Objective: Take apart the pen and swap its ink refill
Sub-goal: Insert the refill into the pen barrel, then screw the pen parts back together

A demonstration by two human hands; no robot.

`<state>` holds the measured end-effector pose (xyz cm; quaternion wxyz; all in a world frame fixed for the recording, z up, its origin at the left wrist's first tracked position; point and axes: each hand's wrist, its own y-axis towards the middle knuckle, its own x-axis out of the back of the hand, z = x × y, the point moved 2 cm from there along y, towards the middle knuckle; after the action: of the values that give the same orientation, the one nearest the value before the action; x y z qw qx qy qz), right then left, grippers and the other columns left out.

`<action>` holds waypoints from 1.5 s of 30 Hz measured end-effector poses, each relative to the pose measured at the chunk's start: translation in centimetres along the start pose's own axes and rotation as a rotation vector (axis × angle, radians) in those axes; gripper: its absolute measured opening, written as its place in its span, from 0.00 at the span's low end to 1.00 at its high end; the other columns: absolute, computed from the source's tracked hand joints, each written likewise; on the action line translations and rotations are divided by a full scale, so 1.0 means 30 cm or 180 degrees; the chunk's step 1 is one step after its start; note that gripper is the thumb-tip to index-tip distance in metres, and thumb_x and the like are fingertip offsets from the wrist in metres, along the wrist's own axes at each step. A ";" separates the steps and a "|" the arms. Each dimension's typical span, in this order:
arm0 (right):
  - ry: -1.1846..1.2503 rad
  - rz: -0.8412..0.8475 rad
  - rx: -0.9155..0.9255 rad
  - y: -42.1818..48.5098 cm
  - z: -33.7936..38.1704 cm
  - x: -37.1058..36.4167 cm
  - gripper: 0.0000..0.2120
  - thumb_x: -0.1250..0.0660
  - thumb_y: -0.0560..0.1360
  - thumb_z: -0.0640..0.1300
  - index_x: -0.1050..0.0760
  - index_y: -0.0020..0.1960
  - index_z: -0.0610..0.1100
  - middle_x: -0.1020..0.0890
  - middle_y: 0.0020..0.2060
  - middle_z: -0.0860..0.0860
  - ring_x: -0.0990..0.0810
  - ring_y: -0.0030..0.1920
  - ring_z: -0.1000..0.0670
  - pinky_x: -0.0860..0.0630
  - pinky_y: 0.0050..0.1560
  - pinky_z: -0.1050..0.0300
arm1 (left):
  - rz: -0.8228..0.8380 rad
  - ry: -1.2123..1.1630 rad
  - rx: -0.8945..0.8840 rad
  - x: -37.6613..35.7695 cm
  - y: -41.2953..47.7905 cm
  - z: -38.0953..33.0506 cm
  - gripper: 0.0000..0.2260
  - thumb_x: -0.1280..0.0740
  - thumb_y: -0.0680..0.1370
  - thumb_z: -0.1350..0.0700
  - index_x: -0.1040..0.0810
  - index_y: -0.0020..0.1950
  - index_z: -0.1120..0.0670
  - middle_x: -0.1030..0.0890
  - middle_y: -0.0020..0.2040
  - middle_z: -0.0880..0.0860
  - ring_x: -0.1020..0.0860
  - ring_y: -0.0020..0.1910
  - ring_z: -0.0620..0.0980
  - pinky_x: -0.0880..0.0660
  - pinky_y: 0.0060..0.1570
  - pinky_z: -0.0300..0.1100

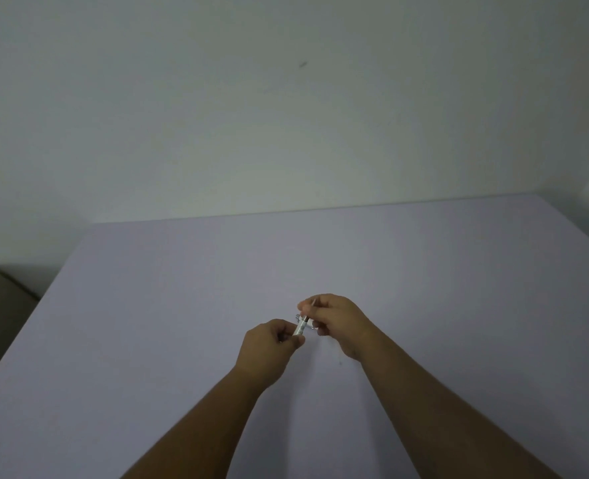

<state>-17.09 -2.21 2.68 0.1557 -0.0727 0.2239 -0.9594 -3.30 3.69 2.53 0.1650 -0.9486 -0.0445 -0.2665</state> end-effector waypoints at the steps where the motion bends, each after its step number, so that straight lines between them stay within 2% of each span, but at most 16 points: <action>1: -0.0159 -0.0058 0.0022 0.002 -0.001 0.002 0.08 0.31 0.74 0.48 0.22 0.39 0.46 0.17 0.48 0.42 0.27 0.36 0.52 0.29 0.39 0.59 | 0.0015 0.0001 -0.0005 -0.003 -0.001 -0.001 0.05 0.31 0.76 0.54 0.19 0.47 0.54 0.23 0.34 0.47 0.27 0.32 0.46 0.28 0.36 0.39; 3: -0.0537 -0.0241 -0.0057 0.009 -0.001 0.002 0.15 0.30 0.71 0.56 0.26 0.37 0.44 0.16 0.47 0.42 0.27 0.36 0.51 0.30 0.37 0.59 | 0.0047 0.0005 0.0000 -0.009 -0.004 -0.001 0.05 0.32 0.76 0.54 0.19 0.47 0.53 0.23 0.35 0.47 0.26 0.33 0.46 0.28 0.37 0.39; 5: -0.0544 -0.0202 -0.0125 0.013 0.001 0.004 0.18 0.33 0.72 0.59 0.23 0.44 0.42 0.17 0.47 0.45 0.27 0.38 0.51 0.29 0.39 0.59 | 0.0047 -0.0014 0.0034 -0.010 -0.001 0.001 0.04 0.32 0.76 0.54 0.19 0.46 0.53 0.23 0.35 0.48 0.26 0.33 0.47 0.28 0.37 0.40; 7: -0.0307 -0.0005 -0.0088 0.010 0.006 0.010 0.15 0.33 0.74 0.54 0.20 0.50 0.43 0.18 0.51 0.45 0.27 0.38 0.53 0.28 0.41 0.59 | 0.0028 -0.0019 0.0048 -0.006 0.005 0.004 0.03 0.31 0.75 0.54 0.20 0.45 0.52 0.23 0.34 0.48 0.27 0.32 0.46 0.28 0.36 0.39; 9: -0.0380 0.0009 -0.0022 0.013 0.004 0.014 0.10 0.32 0.74 0.51 0.20 0.42 0.44 0.16 0.51 0.43 0.28 0.35 0.53 0.29 0.38 0.60 | 0.0027 0.0054 0.0018 -0.006 0.009 0.003 0.02 0.32 0.76 0.54 0.20 0.44 0.51 0.24 0.34 0.47 0.27 0.32 0.45 0.29 0.35 0.37; 11: -0.0681 -0.0214 -0.0102 0.021 0.003 0.015 0.16 0.31 0.72 0.56 0.26 0.34 0.46 0.16 0.47 0.45 0.28 0.35 0.52 0.31 0.37 0.59 | 0.0033 0.0157 -0.0012 -0.009 0.010 0.000 0.03 0.32 0.76 0.54 0.20 0.44 0.52 0.24 0.34 0.47 0.27 0.33 0.45 0.31 0.34 0.35; 13: -0.0656 -0.0209 -0.0177 0.028 0.002 0.011 0.16 0.32 0.72 0.58 0.26 0.37 0.47 0.18 0.45 0.48 0.27 0.37 0.52 0.30 0.38 0.59 | 0.0033 0.0127 0.0008 -0.011 0.014 0.001 0.03 0.32 0.76 0.54 0.20 0.44 0.52 0.24 0.34 0.47 0.27 0.33 0.46 0.30 0.35 0.36; 17: -0.0406 0.0101 -0.0065 0.028 0.005 0.012 0.06 0.32 0.74 0.47 0.20 0.44 0.44 0.19 0.44 0.49 0.28 0.35 0.53 0.29 0.38 0.61 | 0.0043 0.0146 0.0012 -0.011 0.022 0.006 0.02 0.32 0.75 0.54 0.20 0.43 0.51 0.24 0.33 0.46 0.27 0.31 0.45 0.30 0.34 0.36; 20: -0.0755 -0.0152 -0.0205 0.037 0.003 0.012 0.19 0.31 0.72 0.55 0.20 0.47 0.37 0.21 0.40 0.48 0.28 0.35 0.52 0.30 0.35 0.61 | 0.0074 0.0107 0.0032 -0.017 0.024 0.008 0.03 0.32 0.75 0.54 0.20 0.44 0.52 0.24 0.33 0.47 0.27 0.31 0.46 0.29 0.36 0.39; 22: -0.0682 -0.0051 -0.0295 0.039 0.002 0.011 0.21 0.32 0.72 0.56 0.20 0.52 0.39 0.19 0.46 0.47 0.27 0.38 0.52 0.29 0.38 0.61 | 0.0080 0.0060 0.0066 -0.017 0.028 0.008 0.03 0.32 0.75 0.54 0.20 0.44 0.53 0.23 0.33 0.48 0.27 0.32 0.48 0.28 0.37 0.41; 24: -0.0453 0.0078 -0.0241 0.040 0.002 0.016 0.14 0.31 0.74 0.51 0.19 0.51 0.41 0.17 0.47 0.48 0.27 0.37 0.53 0.30 0.37 0.62 | 0.0055 0.0061 0.0076 -0.016 0.033 0.007 0.03 0.31 0.75 0.54 0.20 0.44 0.52 0.23 0.34 0.47 0.27 0.32 0.47 0.28 0.37 0.40; 26: -0.0383 0.0031 -0.0164 0.040 0.005 0.019 0.08 0.31 0.74 0.45 0.19 0.48 0.41 0.19 0.38 0.51 0.28 0.35 0.54 0.32 0.36 0.63 | 0.0014 0.0148 0.0037 -0.015 0.035 0.002 0.02 0.31 0.75 0.54 0.21 0.43 0.51 0.24 0.33 0.46 0.27 0.32 0.44 0.30 0.35 0.35; 33: -0.0441 -0.0242 -0.0255 0.074 0.007 0.009 0.15 0.28 0.71 0.47 0.19 0.49 0.36 0.16 0.43 0.47 0.24 0.39 0.53 0.30 0.40 0.60 | -0.0107 0.0206 -0.0016 -0.027 0.044 0.004 0.04 0.33 0.76 0.55 0.20 0.46 0.54 0.23 0.35 0.48 0.28 0.33 0.44 0.32 0.34 0.34; 38: -0.0806 -0.0402 0.0009 0.105 -0.013 0.016 0.17 0.33 0.74 0.54 0.18 0.50 0.40 0.16 0.48 0.48 0.21 0.47 0.50 0.25 0.53 0.53 | -0.0003 -0.0039 0.0312 -0.033 0.065 0.039 0.05 0.32 0.76 0.54 0.19 0.47 0.55 0.22 0.36 0.49 0.25 0.35 0.48 0.25 0.39 0.41; 42: -0.1727 -0.1013 0.0205 0.177 -0.049 0.061 0.11 0.37 0.76 0.44 0.19 0.52 0.41 0.16 0.53 0.45 0.20 0.56 0.45 0.26 0.58 0.53 | -0.0015 -0.0522 0.0719 -0.039 0.088 0.096 0.04 0.30 0.75 0.55 0.19 0.43 0.54 0.21 0.36 0.50 0.24 0.34 0.48 0.22 0.41 0.42; 45: -0.2535 -0.0731 0.0288 0.216 -0.103 0.043 0.11 0.37 0.75 0.42 0.19 0.53 0.41 0.17 0.53 0.42 0.21 0.57 0.42 0.25 0.57 0.51 | -0.0024 -0.0780 0.0851 -0.043 0.085 0.132 0.04 0.30 0.75 0.55 0.19 0.42 0.54 0.19 0.37 0.52 0.22 0.35 0.50 0.20 0.41 0.42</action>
<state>-17.21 -6.88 -2.91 0.1251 -0.4556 0.0942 -0.8763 -2.03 2.61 -2.06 0.2820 -0.9434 -0.1029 -0.1413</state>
